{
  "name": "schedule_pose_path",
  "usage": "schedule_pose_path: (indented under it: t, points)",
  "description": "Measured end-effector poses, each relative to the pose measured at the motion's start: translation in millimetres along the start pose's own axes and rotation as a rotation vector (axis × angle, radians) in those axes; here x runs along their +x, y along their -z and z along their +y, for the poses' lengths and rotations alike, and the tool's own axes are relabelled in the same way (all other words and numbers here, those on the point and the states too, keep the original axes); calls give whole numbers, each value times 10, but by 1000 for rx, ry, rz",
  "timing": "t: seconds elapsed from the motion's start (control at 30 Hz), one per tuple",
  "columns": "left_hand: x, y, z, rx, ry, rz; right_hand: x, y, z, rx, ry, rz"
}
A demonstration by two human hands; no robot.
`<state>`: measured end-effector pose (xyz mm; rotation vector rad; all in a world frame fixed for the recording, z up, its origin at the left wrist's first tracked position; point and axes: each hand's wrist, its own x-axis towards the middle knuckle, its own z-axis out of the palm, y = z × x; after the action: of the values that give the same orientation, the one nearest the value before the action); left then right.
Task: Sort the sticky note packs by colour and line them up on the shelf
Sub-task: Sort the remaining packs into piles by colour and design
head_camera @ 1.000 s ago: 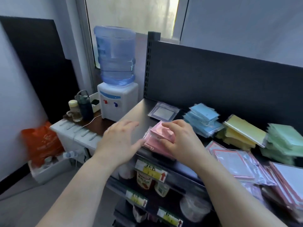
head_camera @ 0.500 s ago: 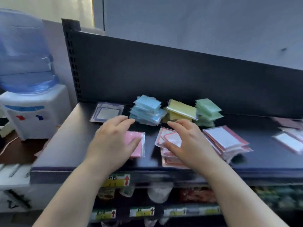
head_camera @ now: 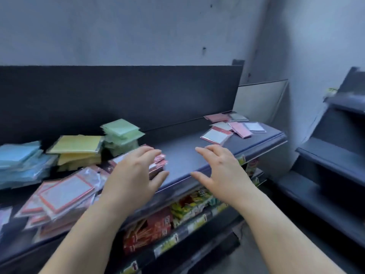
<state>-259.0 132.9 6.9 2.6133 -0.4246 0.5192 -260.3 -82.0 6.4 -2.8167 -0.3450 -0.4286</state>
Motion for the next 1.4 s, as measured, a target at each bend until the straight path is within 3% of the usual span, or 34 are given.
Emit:
schedule_pose_path:
  t: [0.27,0.53,0.77,1.17,1.4]
  points:
    - [687,-807,1232,34,-83,-86,-154,431,1485,42,-89,-3]
    - [1306,-1370,1698,90,-54,-195,76,479,2318,118,-121,-16]
    - [2103,-1702,1600,156,-55,-292,709,281,2729,128,-139,-32]
    - [3822,-2626,1030,238,73,-497,1877,-152,3219,82,-182,-214]
    - [4191,-3052,753,181,276,-511,2097,-360,3365,116,-106,-316]
